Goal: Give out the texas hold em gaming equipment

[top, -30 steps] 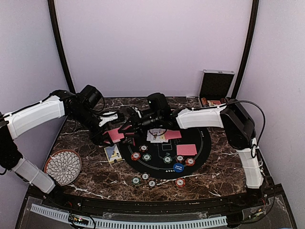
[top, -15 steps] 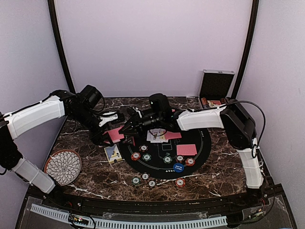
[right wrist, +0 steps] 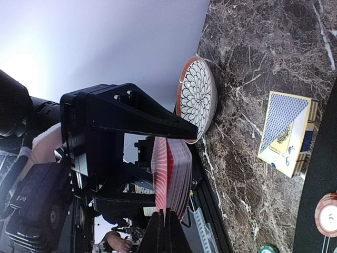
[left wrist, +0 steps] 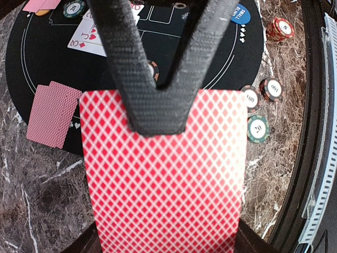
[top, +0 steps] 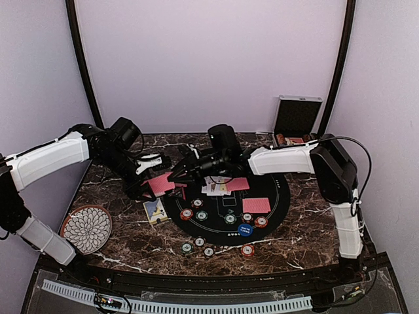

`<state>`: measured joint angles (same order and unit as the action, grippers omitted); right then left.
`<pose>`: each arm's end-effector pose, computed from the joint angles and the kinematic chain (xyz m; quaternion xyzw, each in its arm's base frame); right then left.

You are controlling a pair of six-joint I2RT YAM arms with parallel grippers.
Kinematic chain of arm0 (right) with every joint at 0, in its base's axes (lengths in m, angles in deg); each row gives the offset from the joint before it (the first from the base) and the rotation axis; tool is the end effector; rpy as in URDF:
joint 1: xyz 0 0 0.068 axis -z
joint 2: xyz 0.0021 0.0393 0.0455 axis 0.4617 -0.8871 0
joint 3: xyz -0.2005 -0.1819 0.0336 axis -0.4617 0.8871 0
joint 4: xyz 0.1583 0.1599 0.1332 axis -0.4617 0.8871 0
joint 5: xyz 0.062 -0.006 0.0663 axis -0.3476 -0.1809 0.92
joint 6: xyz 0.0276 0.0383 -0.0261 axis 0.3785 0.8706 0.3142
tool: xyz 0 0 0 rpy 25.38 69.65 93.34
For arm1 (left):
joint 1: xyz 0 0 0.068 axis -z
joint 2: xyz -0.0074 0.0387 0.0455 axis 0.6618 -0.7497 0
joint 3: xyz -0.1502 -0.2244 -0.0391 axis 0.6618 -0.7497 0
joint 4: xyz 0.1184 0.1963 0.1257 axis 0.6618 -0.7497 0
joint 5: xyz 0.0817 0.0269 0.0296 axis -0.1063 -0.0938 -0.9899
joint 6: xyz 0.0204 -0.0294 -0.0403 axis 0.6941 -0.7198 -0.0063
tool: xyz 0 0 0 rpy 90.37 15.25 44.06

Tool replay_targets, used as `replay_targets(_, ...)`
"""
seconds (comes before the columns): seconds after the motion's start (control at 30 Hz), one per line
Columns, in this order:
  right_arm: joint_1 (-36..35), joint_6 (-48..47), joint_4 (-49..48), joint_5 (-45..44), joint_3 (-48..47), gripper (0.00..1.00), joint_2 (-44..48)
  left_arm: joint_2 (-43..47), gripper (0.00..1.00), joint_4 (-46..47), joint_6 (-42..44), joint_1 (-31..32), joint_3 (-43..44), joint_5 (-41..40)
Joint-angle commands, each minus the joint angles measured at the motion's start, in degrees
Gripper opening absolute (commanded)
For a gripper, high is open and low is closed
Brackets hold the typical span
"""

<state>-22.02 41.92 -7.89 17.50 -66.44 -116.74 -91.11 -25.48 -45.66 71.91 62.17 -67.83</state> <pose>0.3006 0.3964 0.2210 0.1616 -0.7555 -0.6339 0.0354 0.2420 -0.1563 0.2840 0.5668 0.7725 -0.1514 0.2430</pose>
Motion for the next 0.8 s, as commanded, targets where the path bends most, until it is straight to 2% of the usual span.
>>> replay_targets(0.0,1.53,-2.02,1.17,1.06,1.43,0.0,3.7,1.55,0.0,-0.5,-0.1,-0.31,-0.41,0.27)
replay_targets(0.47,9.87,-5.92,4.11,1.4,10.63,0.0,11.28,1.53,0.0,-0.31,-0.06,-0.33,-1.26,-0.29)
replay_targets(0.77,19.42,-16.85,15.51,-1.38,16.2,0.0,15.13,1.15,0.0,0.26,-0.1,-0.36,-2.21,-0.51)
